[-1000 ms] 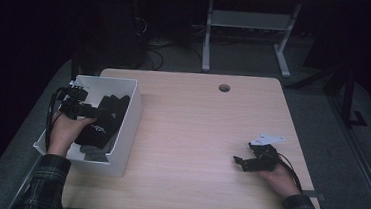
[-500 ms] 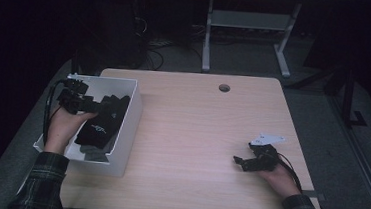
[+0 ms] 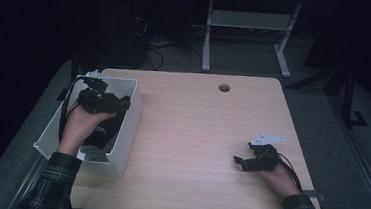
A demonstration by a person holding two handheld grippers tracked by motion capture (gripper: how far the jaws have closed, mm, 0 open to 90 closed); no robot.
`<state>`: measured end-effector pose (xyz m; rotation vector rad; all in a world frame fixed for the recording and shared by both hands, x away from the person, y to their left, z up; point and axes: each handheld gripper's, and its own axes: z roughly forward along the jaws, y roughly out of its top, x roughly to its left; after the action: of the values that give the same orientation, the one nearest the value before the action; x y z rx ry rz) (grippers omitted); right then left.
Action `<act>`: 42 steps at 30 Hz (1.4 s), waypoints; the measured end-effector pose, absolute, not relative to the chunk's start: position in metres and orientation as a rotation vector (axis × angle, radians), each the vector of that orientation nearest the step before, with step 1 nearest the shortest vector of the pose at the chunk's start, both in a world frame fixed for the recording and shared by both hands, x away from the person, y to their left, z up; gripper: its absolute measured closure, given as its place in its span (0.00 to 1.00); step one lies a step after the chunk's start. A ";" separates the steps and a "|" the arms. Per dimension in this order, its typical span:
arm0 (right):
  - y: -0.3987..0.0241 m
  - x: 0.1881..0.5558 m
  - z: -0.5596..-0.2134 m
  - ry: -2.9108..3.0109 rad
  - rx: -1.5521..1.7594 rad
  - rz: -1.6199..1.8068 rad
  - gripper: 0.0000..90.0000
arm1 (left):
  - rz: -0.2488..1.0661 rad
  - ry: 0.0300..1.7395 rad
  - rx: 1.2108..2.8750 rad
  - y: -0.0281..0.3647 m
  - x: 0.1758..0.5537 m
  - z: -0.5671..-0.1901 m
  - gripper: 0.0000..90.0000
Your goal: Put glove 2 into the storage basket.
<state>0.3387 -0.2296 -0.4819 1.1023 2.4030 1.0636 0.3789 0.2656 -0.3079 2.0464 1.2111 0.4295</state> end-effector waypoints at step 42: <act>-0.229 0.339 -0.482 2.411 1.087 1.068 0.18 | 0.211 0.799 2.235 0.116 0.345 -0.402 0.19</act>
<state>0.3387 -0.2294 -0.4820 1.0866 2.4112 1.0676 0.3455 0.1160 -0.4016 2.2349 0.7995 0.2105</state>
